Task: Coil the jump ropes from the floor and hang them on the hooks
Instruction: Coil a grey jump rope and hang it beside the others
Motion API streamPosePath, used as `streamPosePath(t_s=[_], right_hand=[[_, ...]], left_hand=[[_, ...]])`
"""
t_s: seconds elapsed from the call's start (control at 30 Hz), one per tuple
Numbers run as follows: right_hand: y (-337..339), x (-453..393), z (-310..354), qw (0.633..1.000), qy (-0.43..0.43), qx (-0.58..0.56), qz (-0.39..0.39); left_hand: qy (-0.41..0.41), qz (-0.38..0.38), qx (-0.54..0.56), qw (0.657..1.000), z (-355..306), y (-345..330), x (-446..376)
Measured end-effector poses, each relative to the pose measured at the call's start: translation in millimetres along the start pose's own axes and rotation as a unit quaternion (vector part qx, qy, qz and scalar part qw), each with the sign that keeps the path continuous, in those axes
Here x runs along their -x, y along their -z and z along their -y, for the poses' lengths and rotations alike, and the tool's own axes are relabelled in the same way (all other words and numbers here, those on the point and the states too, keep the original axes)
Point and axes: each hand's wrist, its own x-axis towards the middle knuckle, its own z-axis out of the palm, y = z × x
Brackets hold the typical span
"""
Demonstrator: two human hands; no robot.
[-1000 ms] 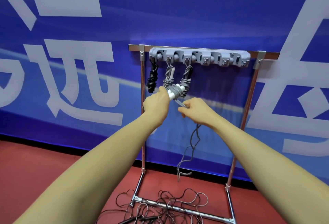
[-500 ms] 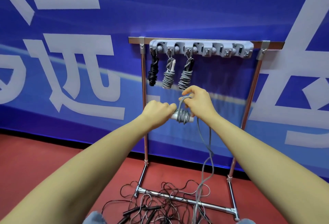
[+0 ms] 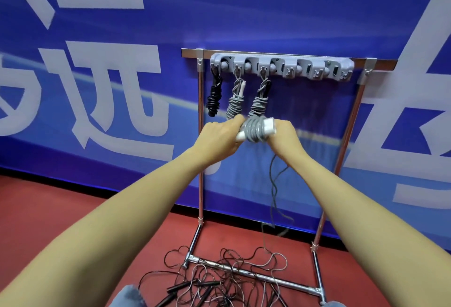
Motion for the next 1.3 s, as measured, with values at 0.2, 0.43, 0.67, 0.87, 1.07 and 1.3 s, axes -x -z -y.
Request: streamPosePath(t_s=[0.2, 0.43, 0.67, 0.87, 1.07, 1.3], right_hand=[[-6, 3, 9, 0.996, 0.025, 0.062, 0.062], [-4, 11, 16, 0.981, 0.047, 0.119, 0.145], [14, 17, 40, 0.913, 0.203, 0.347, 0.069], [9, 5, 40, 0.997, 0.058, 0.053, -0.012], [12, -1, 35, 0.998, -0.037, 0.038, 0.022], [12, -5, 31, 0.987, -0.023, 0.158, -0.003]], left_hand=[[0.227, 0.04, 0.112, 0.967, -21, -7, -3], [0.274, 0.125, 0.021, 0.954, -14, -15, -12], [0.149, 0.22, -0.158, 0.951, 2, -18, -4], [-0.04, 0.261, -0.23, 0.937, 5, -6, -1], [-0.178, 0.184, -0.198, 0.946, 11, -8, 11], [-0.241, 0.124, -0.093, 0.958, 19, -5, 13]])
